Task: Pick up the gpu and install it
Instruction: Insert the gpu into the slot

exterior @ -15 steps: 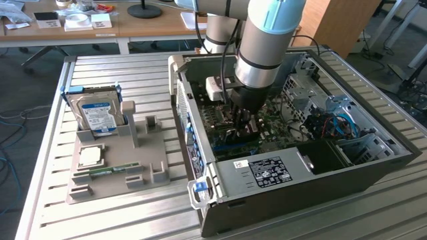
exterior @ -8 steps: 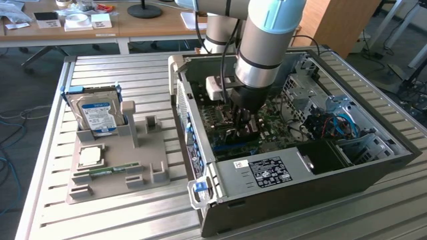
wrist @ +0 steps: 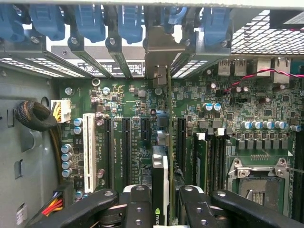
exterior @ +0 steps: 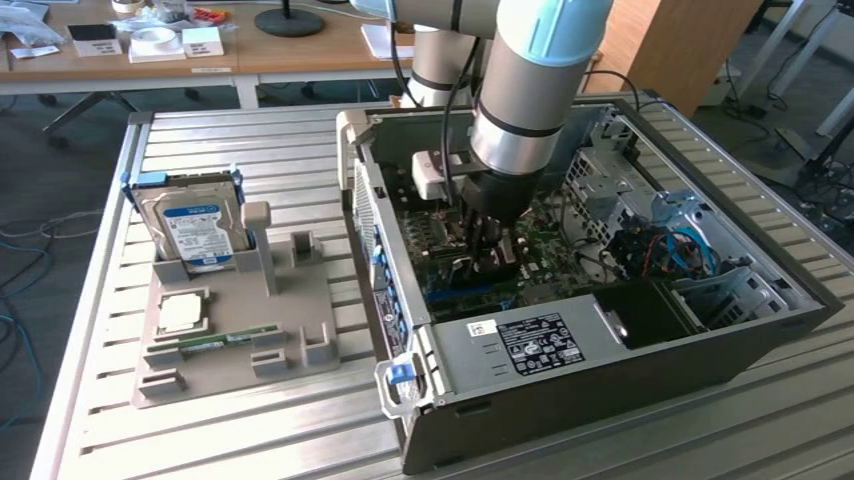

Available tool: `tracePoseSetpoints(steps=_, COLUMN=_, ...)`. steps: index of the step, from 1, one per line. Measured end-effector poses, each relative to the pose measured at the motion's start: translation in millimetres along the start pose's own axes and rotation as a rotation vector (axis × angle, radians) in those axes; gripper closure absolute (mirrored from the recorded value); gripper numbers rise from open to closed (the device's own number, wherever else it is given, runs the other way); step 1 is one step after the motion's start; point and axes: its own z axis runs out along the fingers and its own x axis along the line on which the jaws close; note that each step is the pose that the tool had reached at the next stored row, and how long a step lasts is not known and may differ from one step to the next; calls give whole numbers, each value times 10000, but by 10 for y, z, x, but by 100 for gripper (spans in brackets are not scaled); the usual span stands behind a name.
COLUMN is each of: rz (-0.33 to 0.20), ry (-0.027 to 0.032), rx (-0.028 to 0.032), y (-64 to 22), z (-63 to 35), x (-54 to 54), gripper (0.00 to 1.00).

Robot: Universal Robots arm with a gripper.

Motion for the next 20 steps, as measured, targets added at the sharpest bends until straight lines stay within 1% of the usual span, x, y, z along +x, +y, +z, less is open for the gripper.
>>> tracePoseSetpoints(steps=20, rz=174, ry=-7, rx=7, y=-1, z=14, x=-2, gripper=73)
